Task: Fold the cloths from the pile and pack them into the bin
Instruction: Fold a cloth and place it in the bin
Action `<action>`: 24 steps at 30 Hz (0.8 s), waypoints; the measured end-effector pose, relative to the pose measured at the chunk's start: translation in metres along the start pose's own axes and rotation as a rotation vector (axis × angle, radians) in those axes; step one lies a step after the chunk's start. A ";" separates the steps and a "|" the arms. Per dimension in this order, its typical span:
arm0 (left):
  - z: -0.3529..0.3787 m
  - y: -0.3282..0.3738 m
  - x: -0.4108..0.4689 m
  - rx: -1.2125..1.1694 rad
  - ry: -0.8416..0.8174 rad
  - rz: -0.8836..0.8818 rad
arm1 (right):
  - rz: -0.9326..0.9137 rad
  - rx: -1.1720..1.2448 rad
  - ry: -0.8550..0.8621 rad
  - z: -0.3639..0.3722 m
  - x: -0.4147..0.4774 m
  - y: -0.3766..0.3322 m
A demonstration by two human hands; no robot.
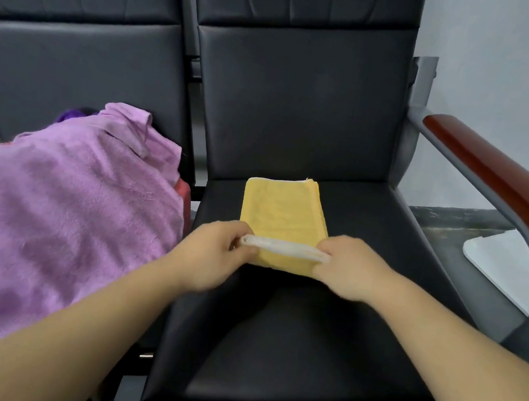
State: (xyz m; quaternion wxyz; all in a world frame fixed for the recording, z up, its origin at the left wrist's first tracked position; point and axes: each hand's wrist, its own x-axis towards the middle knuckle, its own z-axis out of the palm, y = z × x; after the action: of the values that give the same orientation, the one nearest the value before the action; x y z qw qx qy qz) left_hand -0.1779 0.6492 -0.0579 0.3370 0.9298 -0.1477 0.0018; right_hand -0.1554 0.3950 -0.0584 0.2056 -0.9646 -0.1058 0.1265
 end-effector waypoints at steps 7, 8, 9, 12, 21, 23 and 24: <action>-0.030 0.001 -0.011 -0.736 -0.298 -0.450 | 0.349 0.853 -0.244 -0.022 -0.005 0.008; -0.027 0.000 -0.011 -0.726 -0.299 -0.471 | 0.364 0.832 -0.256 -0.019 -0.005 0.010; -0.024 -0.002 -0.011 -0.707 -0.280 -0.490 | 0.374 0.807 -0.259 -0.017 -0.004 0.010; -0.013 -0.006 -0.004 -0.652 -0.167 -0.538 | 0.364 0.741 -0.206 -0.010 0.000 0.006; 0.031 -0.031 0.021 -0.083 0.107 -0.534 | 0.215 0.305 -0.035 0.022 0.033 0.006; 0.038 -0.034 0.023 0.047 0.132 -0.513 | 0.231 0.137 -0.021 0.029 0.039 0.006; 0.041 -0.035 0.024 0.115 0.145 -0.512 | 0.246 0.088 -0.015 0.031 0.041 0.005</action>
State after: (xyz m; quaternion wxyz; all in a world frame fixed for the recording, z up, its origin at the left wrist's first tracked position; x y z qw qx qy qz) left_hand -0.1493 0.6428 -0.1090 0.2827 0.9520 0.1170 -0.0084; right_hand -0.1246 0.4129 -0.0964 0.2300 -0.9594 0.0177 0.1624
